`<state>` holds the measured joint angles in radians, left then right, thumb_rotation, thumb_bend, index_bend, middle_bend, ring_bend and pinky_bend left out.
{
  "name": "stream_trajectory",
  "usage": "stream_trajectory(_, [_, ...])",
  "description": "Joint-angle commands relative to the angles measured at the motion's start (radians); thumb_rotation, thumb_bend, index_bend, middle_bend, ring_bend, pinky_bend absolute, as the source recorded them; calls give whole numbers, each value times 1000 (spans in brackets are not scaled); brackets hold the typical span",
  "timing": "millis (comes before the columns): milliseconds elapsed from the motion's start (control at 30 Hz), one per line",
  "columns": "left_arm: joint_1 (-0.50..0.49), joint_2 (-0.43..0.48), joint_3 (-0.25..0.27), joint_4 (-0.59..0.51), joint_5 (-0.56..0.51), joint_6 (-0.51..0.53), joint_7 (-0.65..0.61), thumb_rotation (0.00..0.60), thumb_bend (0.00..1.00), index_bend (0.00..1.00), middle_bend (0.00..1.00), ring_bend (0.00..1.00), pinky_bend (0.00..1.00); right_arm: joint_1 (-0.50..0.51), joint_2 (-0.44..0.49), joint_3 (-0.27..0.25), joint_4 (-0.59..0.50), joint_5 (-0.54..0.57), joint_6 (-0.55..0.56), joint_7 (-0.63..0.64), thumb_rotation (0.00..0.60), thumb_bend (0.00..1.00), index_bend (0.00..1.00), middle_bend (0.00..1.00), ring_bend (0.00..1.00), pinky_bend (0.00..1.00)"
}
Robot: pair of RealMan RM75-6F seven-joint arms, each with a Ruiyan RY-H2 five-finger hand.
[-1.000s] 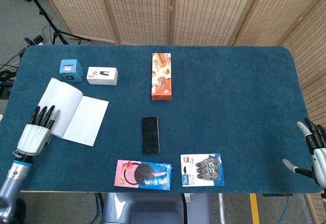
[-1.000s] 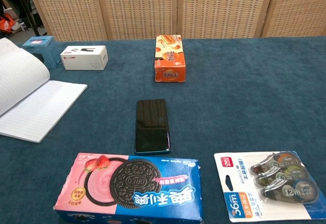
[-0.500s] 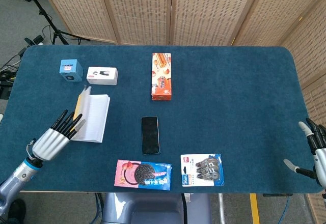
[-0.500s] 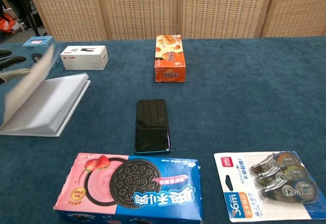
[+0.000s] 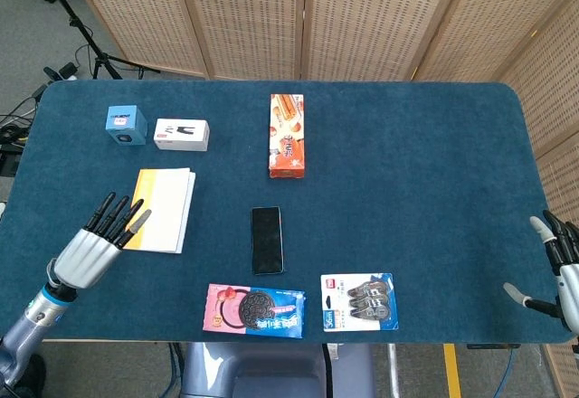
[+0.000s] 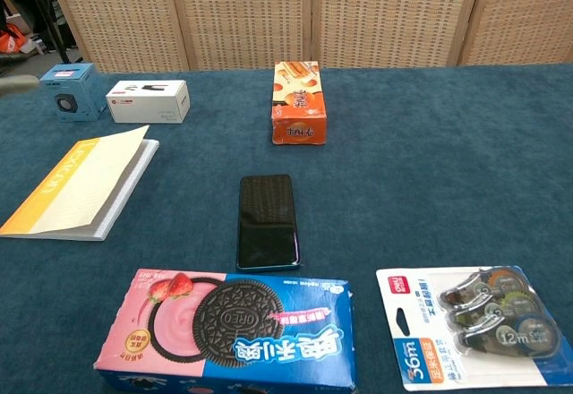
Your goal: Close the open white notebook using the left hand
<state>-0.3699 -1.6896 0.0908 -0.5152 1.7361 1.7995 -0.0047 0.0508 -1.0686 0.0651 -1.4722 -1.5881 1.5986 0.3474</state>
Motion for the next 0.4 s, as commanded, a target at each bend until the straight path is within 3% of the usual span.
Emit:
stream_trajectory(33, [74,159,-68,-399,-139,-57,-146,600,145,0,0,0,0,-1,-1,-1,-1,-2,2,-3,600,0,0,0,0,0])
stream_trajectory(167, [133,353,-40,-764,-242,-183,-184,600,74,0,0,0,0,-4,-4,4,2,2,10,-9,600,0,0,0,0,0])
stream_trajectory(300, [151,462,-32,-907,-287,-235,-187,600,48,0,0,0,0,-9,-17,19,9,21,27,-51,600,0,0,0,0,0])
stream_trajectory(400, [160,496,-30,-940,-292,-250,-197,600,47,0,0,0,0,-12,-24,25,7,30,33,-69,600,0,0,0,0,0])
